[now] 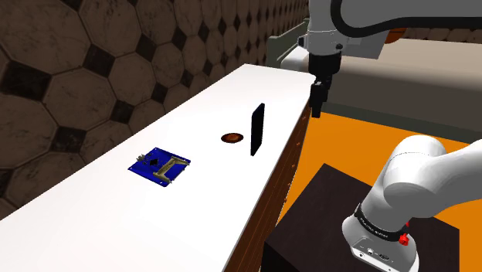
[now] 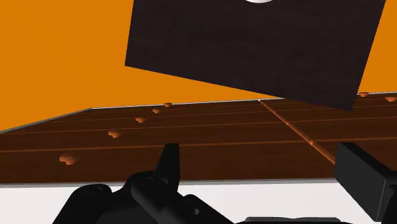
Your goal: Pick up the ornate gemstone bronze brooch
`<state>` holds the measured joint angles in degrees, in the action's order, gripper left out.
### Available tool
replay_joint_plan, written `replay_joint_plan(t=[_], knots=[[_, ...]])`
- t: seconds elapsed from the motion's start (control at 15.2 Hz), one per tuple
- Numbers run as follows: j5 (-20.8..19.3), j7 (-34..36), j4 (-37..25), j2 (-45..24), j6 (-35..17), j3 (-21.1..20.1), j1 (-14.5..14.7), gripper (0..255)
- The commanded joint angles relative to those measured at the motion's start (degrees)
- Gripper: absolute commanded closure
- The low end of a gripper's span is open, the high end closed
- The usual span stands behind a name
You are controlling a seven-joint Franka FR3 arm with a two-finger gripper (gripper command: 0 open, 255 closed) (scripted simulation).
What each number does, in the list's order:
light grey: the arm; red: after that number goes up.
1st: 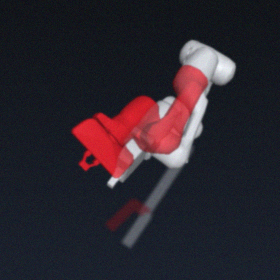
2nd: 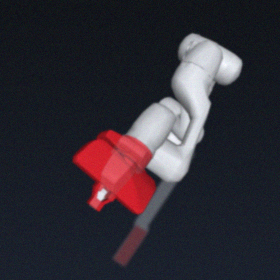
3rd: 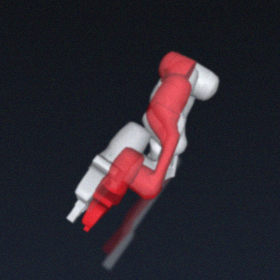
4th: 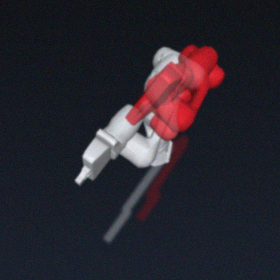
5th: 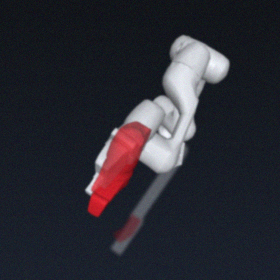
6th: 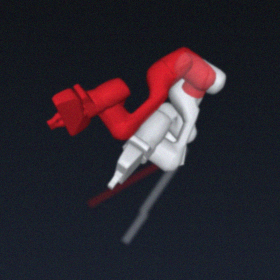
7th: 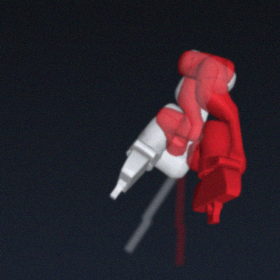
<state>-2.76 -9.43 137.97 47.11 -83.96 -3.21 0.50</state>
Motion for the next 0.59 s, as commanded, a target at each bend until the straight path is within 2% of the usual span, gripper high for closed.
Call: replay_joint_plan(t=[0.0,0.53], knots=[[0.0,0.0,0.0,0.0,0.0,0.0,0.0,0],[3.85,5.42,-8.07,-16.51,-6.45,-5.93,1.98,0]])
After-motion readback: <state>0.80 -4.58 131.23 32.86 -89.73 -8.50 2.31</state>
